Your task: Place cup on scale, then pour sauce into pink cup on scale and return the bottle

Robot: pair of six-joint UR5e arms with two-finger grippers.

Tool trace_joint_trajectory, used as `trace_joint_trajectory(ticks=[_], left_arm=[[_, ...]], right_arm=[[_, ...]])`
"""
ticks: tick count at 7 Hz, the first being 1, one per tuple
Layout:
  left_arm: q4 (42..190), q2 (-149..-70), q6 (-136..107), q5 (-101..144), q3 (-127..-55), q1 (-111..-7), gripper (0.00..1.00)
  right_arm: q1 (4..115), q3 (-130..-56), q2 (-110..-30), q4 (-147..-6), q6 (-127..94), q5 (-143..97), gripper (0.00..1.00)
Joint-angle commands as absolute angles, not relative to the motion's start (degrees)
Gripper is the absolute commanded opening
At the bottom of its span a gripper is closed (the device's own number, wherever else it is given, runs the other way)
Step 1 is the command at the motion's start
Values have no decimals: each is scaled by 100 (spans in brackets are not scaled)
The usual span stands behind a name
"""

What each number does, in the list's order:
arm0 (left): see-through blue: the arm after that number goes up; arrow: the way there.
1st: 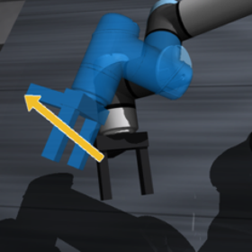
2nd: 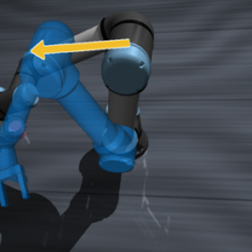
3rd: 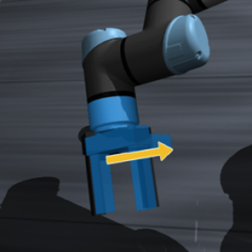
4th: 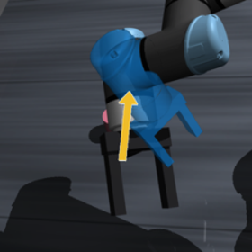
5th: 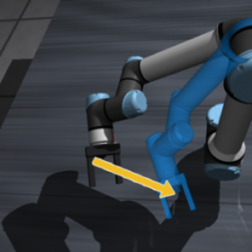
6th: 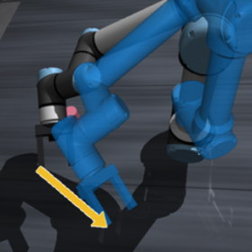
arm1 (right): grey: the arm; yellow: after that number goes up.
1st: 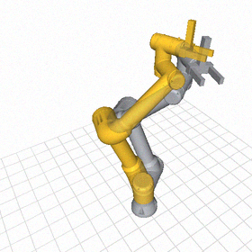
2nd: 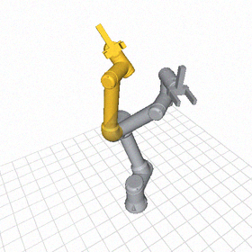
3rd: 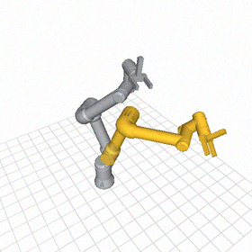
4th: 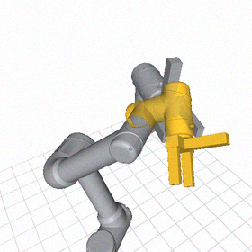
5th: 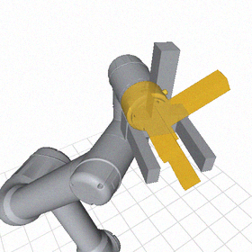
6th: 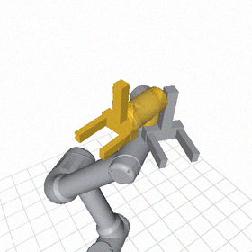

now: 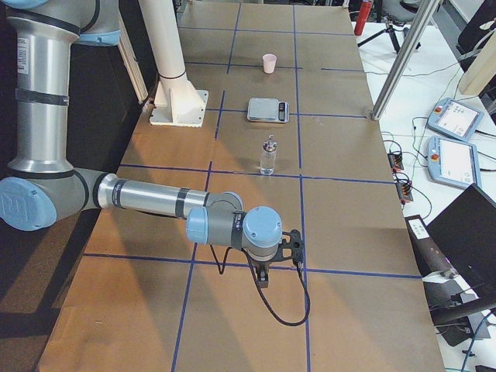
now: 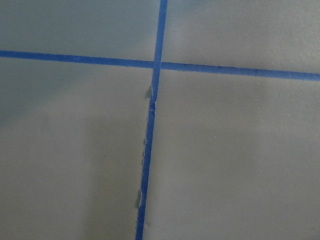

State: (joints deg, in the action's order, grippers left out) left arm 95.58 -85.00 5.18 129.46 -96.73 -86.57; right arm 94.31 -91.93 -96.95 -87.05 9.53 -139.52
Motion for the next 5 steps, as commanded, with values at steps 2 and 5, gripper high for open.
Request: trace_joint_trajectory(ticks=[2, 5], left_arm=[[9589, -8552, 449, 12938, -10348, -8648, 100], [9905, -9536, 283, 13270, -10282, -8185, 100]], right_arm=[[9431, -9263, -9607, -8710, 888, -13957, 100], [9422, -9299, -9404, -8701, 879, -13992, 100]])
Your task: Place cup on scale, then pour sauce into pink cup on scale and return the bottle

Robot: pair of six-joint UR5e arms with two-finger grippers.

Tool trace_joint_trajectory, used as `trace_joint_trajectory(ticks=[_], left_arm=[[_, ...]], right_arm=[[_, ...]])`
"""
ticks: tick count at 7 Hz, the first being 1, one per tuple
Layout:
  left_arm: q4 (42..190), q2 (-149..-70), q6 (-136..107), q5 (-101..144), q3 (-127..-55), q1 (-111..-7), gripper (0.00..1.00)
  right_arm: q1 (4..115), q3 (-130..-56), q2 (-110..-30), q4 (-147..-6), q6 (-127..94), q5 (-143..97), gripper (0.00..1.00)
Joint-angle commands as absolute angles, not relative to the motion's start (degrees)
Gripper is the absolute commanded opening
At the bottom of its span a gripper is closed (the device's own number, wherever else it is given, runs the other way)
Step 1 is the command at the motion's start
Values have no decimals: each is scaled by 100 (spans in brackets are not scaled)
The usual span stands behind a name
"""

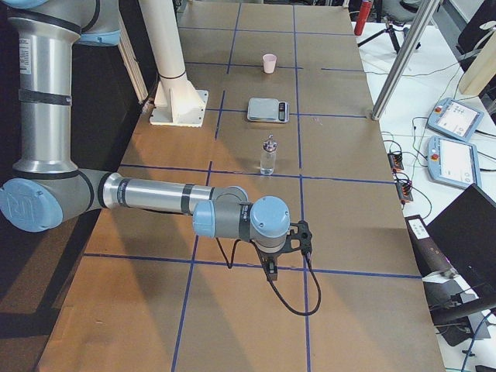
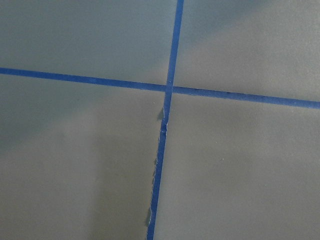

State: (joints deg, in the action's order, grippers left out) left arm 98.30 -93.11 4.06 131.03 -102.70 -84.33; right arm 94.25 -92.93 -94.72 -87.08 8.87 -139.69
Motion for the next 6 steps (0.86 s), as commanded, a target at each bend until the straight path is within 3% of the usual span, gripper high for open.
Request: trace_joint_trajectory(ticks=[1, 4, 6], left_arm=[[9905, -9580, -476, 13428, -10449, -8113, 100], [10036, -9466, -3795, 13241, -11169, -6687, 100], [11830, -8897, -6351, 12126, -11180, -5237, 100]], right_arm=[[9378, -9316, -9352, -8710, 879, -13975, 100], [9325, -9325, -9273, -8701, 879, -13974, 100], [9325, -9272, -9273, -8684, 722, -13974, 100]])
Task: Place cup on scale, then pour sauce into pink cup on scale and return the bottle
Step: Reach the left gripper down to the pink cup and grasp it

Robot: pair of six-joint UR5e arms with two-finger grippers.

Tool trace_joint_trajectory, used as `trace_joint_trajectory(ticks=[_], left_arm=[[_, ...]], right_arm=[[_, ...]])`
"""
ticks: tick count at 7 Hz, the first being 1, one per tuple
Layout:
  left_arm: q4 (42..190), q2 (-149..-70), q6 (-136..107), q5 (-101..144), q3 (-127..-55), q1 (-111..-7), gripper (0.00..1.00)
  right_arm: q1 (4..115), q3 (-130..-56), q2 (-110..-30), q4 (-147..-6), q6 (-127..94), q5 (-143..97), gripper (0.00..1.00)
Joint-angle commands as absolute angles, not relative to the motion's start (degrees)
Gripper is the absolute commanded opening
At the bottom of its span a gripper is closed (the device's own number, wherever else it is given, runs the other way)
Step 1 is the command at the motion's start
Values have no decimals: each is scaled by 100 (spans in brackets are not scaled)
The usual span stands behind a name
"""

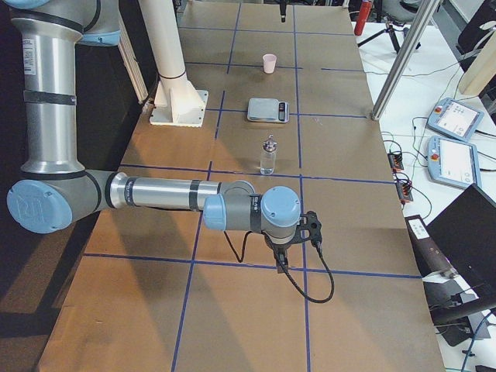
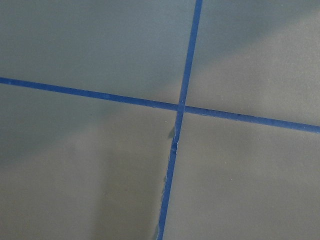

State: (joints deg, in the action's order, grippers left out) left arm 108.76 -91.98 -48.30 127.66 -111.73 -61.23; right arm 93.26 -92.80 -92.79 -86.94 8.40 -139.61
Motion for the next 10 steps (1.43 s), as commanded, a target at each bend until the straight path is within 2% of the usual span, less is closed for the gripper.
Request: trace_joint_trajectory(ticks=[1, 4, 6, 7, 8, 9, 10], left_arm=[[11908, -8912, -6972, 11616, -11119, -4594, 100], [11883, -9447, -7172, 11531, -10566, -4368, 96], [11883, -9501, -7146, 11540, -10442, -4264, 93], [11883, -9501, -7146, 11531, -10441, -4150, 81], [11865, -9501, -7146, 11531, -10441, -4131, 43], [11830, -9492, -7146, 11540, -10494, -4140, 0], [11543, -9527, -7163, 11549, -10625, -4174, 0]], right_arm=[[9299, -9255, -9229, -8701, 486, -13957, 100], [9290, -9299, -9185, -8710, 316, -13992, 100], [9290, -9316, -9185, -8710, 308, -13992, 100], [9299, -9308, -9185, -8710, 308, -13992, 100], [9290, -9308, -9185, -8710, 308, -13992, 100], [9290, -9308, -9176, -8710, 308, -13992, 100], [9290, -9308, -9158, -8727, 308, -13992, 100]])
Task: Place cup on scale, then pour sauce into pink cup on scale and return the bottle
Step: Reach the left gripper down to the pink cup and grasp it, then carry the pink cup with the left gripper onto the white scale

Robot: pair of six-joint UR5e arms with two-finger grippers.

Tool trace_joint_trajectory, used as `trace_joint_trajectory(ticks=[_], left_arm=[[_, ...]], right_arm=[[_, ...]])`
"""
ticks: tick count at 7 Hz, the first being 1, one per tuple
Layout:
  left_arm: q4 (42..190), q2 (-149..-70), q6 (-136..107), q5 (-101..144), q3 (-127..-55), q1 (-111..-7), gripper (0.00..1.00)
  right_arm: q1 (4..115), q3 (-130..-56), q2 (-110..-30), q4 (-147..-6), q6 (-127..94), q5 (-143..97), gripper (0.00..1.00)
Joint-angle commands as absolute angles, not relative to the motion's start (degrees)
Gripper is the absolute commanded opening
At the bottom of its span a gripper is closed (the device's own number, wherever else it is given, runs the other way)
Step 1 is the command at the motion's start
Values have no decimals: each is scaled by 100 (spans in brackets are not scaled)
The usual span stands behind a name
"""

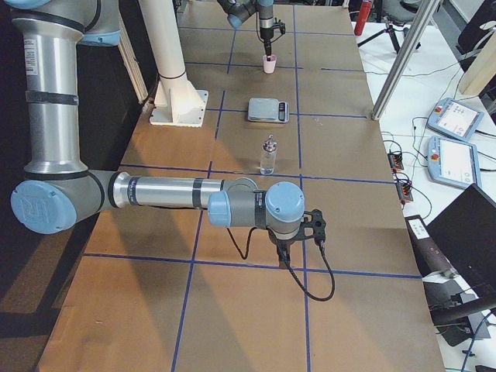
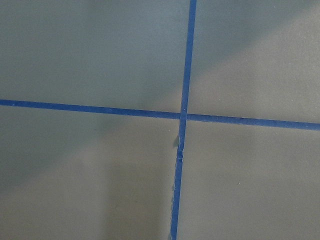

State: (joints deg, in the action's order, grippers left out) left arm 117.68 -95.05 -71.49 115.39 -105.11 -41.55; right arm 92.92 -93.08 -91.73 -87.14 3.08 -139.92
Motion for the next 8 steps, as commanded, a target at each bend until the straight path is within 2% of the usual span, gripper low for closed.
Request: trace_joint_trajectory(ticks=[1, 3, 5, 6, 8], left_arm=[[11131, -9701, -7163, 11549, -10774, -4218, 0], [10376, -10017, -7154, 11593, -11204, -4437, 0], [8989, -11279, -7459, 11610, -11312, -4448, 0], [8895, -11703, -7993, 11610, -11268, -4256, 0], [8903, -12677, -9153, 11532, -10534, -3563, 0]], right_arm=[[9290, -9308, -9150, -8745, 308, -14062, 100], [9290, -9308, -9141, -8745, 308, -14159, 100], [9290, -9308, -9114, -8754, 299, -14159, 100], [9290, -9316, -9114, -8737, 308, -14194, 100], [9290, -9316, -9106, -8727, 299, -14194, 100]])
